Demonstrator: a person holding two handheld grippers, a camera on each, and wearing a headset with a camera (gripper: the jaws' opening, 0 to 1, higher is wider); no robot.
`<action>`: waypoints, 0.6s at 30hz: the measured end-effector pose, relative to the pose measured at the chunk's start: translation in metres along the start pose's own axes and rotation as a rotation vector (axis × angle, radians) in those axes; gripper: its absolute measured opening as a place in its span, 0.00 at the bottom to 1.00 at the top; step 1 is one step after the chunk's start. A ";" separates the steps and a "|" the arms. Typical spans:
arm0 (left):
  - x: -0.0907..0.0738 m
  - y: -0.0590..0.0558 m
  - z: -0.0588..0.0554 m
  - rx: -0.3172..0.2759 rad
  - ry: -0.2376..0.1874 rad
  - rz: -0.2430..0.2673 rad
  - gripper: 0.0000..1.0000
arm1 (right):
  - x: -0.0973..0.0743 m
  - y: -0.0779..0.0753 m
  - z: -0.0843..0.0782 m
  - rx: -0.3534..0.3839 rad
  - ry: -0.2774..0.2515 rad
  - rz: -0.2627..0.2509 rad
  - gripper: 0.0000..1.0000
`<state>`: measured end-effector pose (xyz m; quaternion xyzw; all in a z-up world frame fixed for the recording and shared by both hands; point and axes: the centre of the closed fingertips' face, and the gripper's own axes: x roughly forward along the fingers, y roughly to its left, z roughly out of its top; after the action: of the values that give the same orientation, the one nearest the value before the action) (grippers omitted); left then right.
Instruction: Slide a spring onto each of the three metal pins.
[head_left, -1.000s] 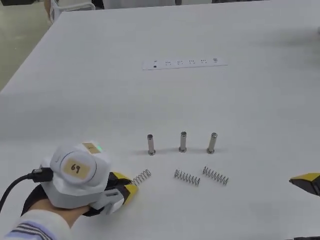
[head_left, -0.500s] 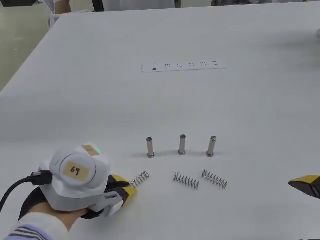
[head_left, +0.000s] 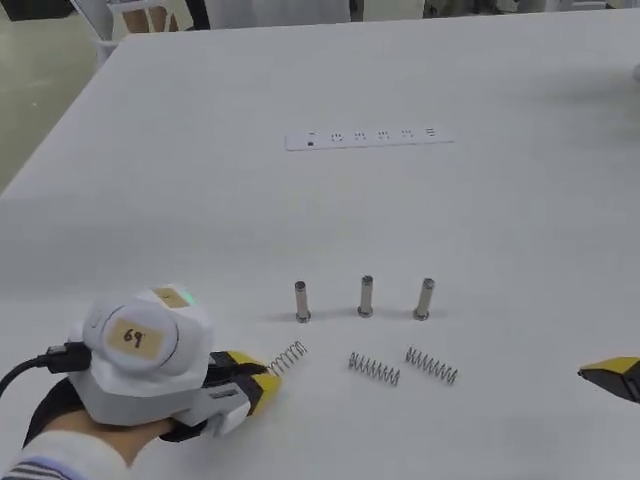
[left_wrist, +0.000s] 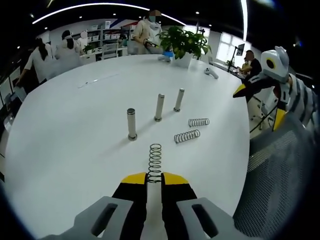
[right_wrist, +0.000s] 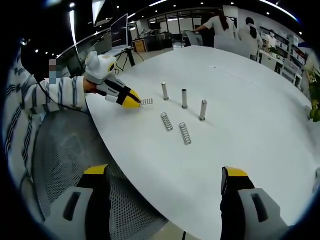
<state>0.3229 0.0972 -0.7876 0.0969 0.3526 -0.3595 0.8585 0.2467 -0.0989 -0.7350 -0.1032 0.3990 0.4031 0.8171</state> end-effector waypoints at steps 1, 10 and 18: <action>0.000 0.000 0.001 0.002 0.000 -0.002 0.02 | 0.000 0.000 0.000 0.000 0.000 0.000 0.90; -0.011 -0.007 0.007 0.025 0.017 -0.041 0.02 | 0.001 -0.002 0.001 0.000 -0.004 -0.002 0.90; -0.021 -0.020 0.009 0.049 0.028 -0.080 0.02 | 0.002 -0.003 -0.001 -0.005 0.003 0.000 0.89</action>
<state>0.3035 0.0911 -0.7650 0.1084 0.3591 -0.4009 0.8358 0.2486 -0.1002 -0.7378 -0.1055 0.3993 0.4040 0.8162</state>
